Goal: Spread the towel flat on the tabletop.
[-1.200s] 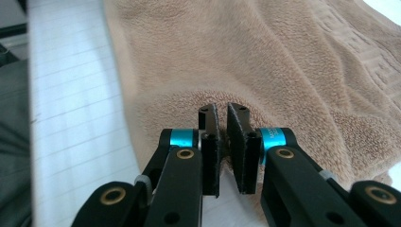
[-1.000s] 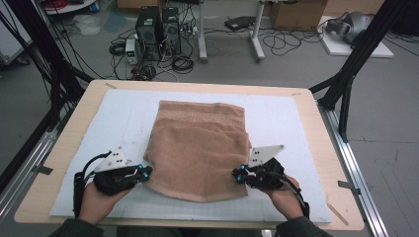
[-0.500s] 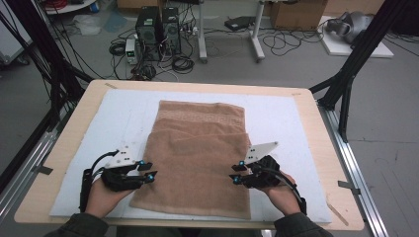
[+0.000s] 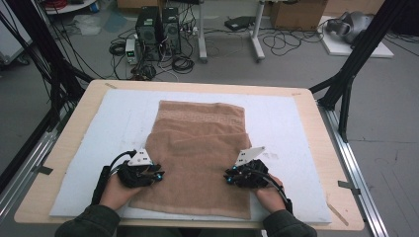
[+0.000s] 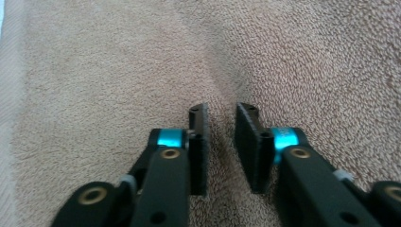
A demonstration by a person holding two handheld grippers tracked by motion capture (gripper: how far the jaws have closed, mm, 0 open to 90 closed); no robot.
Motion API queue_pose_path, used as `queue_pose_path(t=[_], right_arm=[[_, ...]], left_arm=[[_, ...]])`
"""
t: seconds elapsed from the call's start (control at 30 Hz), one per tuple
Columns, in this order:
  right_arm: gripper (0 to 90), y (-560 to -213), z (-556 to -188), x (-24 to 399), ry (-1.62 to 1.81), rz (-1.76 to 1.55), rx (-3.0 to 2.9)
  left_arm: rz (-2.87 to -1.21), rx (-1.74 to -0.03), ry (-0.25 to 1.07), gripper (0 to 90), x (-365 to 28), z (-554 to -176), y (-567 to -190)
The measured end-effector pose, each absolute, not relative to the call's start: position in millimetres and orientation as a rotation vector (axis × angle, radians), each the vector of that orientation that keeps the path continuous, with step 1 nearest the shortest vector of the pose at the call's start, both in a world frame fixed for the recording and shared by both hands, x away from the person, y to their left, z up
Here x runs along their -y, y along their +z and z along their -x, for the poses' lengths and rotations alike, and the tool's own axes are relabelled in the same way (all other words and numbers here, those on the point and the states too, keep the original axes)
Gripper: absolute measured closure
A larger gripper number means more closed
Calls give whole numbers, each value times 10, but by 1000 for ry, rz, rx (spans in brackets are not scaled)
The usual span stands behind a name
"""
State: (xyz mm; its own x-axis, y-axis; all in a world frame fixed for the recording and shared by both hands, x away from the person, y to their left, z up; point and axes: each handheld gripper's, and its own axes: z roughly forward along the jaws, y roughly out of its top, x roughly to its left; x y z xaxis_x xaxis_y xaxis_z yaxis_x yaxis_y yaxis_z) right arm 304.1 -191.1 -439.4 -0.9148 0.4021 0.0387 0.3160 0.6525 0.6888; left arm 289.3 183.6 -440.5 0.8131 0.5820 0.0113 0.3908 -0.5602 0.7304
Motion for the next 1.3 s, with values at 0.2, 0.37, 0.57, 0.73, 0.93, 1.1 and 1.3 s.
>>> queue_pose_path(t=[0.2,0.37,0.57,0.73,0.93,1.1,1.3], right_arm=[[836,-4387,-3033,1906,1115,-606,-2760],[841,-4385,-3034,1918,1136,-621,-2762],[847,-4346,-2986,1932,1165,-609,-2753],[846,-4285,-2864,1942,1182,-579,-2751],[847,-4233,-2624,1929,1164,-506,-2746],[847,-4185,-2389,1932,1202,-461,-2761],[703,-4103,-2306,1974,1282,-465,-2743]], left_arm=[[-2190,-742,327,811,-1852,-2836,-4432],[-2192,-746,312,842,-1867,-2822,-4421],[-2181,-739,293,852,-1892,-2743,-4384],[-2169,-716,315,852,-1925,-2591,-4318],[-2172,-676,343,853,-1923,-2321,-4278],[-2159,-666,301,853,-1983,-2120,-4252],[-2105,-662,276,681,-2027,-2136,-4152]])
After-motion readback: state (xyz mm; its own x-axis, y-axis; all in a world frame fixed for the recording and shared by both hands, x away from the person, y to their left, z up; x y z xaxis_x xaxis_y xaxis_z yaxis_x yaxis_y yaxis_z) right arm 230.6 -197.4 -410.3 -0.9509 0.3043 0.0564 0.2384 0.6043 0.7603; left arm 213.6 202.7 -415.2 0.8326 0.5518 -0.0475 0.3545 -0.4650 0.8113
